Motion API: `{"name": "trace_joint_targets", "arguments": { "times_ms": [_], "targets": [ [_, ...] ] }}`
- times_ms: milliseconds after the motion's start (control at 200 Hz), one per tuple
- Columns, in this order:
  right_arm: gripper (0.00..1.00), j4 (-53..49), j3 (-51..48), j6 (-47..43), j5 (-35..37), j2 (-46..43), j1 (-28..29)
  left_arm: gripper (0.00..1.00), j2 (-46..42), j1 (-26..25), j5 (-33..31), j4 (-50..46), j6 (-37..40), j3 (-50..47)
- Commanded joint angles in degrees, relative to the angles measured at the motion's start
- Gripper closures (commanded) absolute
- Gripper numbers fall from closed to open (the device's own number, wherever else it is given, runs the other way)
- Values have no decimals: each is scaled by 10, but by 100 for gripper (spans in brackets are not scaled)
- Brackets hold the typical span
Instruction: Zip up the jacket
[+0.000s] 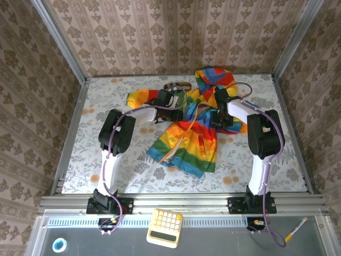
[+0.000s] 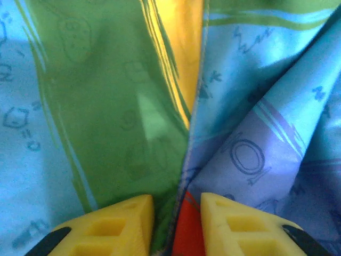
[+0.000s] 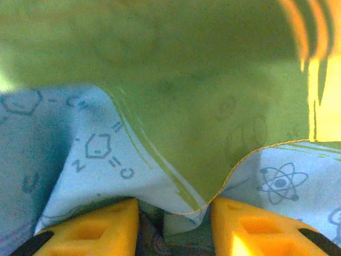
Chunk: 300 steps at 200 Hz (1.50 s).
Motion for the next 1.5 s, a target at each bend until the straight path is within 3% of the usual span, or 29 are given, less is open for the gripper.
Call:
{"name": "trace_joint_targets", "arguments": {
  "times_ms": [0, 460, 580, 710, 935, 1245, 1495],
  "targets": [
    [64, -23, 44, -18, 15, 39, -9, 70, -13, 0, -18, 17, -28, -36],
    [63, -68, 161, -45, 5, 112, -16, 70, -132, 27, -67, 107, -96, -277],
    [58, -71, 155, -46, -2, 86, -14, 68, -157, 27, -55, 98, -81, -280],
    [44, -82, 135, -52, -11, 30, -12, 61, -188, 27, -30, 42, -46, -247],
    [40, -123, 70, -62, -9, -68, 15, 53, -278, 26, -49, -36, -8, -229],
    [40, -111, -98, 4, -6, -214, 149, 52, -472, -1, -108, -103, -3, -379],
    [44, -78, -137, 98, -14, -248, 310, 55, -595, -130, -173, -141, -86, -509]
  ]
}}
